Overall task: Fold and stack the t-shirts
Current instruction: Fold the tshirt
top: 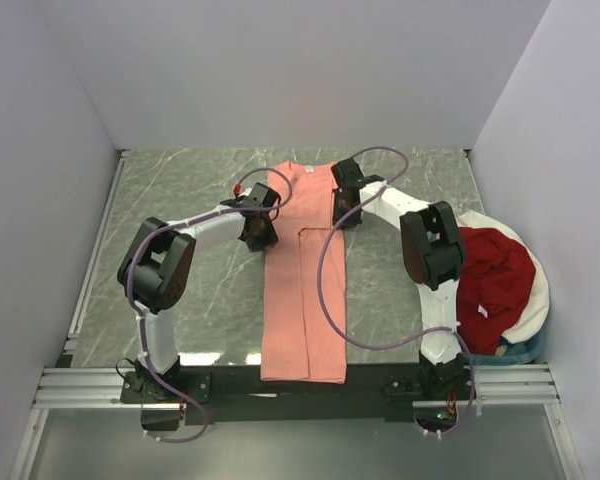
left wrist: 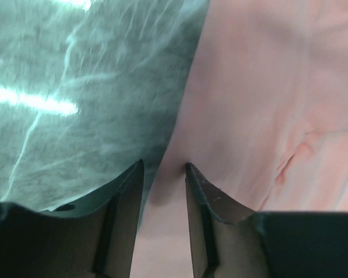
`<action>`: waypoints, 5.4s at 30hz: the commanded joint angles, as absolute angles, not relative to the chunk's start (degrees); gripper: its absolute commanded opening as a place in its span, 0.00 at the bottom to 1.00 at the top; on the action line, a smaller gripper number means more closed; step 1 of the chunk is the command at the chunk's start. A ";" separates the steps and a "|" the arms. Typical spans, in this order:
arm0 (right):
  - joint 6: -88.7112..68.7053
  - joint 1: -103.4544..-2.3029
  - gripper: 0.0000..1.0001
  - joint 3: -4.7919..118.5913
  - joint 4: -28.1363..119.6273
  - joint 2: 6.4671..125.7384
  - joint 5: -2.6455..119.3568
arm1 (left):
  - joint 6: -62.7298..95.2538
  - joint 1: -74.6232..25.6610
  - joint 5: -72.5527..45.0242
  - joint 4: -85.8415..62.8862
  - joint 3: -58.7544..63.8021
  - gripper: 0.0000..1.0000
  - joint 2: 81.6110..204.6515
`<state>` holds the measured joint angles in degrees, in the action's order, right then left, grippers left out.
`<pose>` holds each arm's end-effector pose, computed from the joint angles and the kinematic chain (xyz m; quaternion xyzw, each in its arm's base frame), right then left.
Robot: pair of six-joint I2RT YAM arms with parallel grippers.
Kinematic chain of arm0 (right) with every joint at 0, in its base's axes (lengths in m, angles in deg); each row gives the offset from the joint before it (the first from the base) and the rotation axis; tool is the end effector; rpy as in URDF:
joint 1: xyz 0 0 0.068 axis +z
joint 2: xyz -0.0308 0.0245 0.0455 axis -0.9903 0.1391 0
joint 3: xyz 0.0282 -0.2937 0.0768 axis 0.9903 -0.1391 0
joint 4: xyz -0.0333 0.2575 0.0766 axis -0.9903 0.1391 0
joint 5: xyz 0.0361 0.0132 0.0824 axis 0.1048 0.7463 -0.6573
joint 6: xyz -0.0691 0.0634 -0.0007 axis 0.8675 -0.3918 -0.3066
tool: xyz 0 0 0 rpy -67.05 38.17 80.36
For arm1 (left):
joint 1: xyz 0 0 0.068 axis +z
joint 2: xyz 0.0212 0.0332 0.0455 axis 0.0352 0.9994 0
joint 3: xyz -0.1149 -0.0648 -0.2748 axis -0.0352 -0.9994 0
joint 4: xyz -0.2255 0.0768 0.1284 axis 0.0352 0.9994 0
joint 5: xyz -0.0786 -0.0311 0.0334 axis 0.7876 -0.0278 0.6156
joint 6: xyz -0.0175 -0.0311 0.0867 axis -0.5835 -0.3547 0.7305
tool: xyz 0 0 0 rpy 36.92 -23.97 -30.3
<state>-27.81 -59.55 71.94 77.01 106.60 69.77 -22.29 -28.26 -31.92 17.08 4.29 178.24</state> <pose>0.4619 0.1849 0.1463 0.0261 0.9710 0.0647 0.2285 0.3837 -0.2071 0.1478 -0.1868 0.9508 -0.0859 0.2315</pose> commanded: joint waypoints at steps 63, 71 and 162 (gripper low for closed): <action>-43.18 -43.60 0.40 17.12 59.92 53.66 71.97 | -43.96 -72.16 -48.39 35.97 -6.37 0.47 163.96; -43.00 -43.25 0.40 16.68 59.21 55.42 72.15 | -45.02 -72.78 -49.18 36.15 -6.54 0.47 165.02; -51.26 -31.47 0.40 7.02 56.40 54.63 72.50 | -50.82 -70.67 -45.67 28.60 -22.35 0.01 153.42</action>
